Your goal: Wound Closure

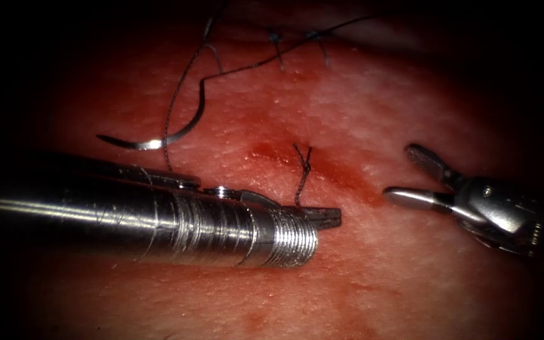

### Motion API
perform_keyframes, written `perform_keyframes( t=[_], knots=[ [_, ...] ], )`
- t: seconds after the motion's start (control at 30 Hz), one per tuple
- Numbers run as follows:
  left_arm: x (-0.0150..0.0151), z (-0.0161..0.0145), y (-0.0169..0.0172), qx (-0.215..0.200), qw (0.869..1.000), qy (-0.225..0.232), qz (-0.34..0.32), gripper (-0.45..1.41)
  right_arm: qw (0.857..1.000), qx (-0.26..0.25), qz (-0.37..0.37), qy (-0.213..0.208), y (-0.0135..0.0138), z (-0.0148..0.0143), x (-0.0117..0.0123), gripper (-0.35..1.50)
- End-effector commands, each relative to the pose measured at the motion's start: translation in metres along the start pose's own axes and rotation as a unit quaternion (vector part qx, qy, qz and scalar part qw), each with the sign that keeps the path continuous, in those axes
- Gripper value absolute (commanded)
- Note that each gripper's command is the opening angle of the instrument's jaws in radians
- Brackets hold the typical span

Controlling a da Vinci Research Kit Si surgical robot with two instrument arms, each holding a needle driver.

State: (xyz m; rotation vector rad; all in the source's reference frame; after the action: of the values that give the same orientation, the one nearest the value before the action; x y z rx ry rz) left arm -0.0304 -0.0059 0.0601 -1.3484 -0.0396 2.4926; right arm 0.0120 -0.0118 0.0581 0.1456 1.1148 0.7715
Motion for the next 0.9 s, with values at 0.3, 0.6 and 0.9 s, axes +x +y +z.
perform_keyframes(
  t=[0.3,0.6,0.9],
  knots=[
    [0.0006,-0.0020,-0.0023,0.005,1.000,0.017,-0.013,-0.45,0.985,0.085,-0.147,0.023,-0.0006,0.0033,0.0003,0.51],
    [0.0018,-0.0041,-0.0024,0.007,1.000,0.021,-0.021,-0.45,0.951,0.129,-0.278,0.052,-0.0028,0.0084,-0.0001,0.63],
    [0.0028,-0.0042,-0.0017,0.004,0.999,0.025,-0.028,-0.45,0.943,0.118,-0.308,0.053,-0.0042,0.0100,0.0004,0.54]
  ],
)
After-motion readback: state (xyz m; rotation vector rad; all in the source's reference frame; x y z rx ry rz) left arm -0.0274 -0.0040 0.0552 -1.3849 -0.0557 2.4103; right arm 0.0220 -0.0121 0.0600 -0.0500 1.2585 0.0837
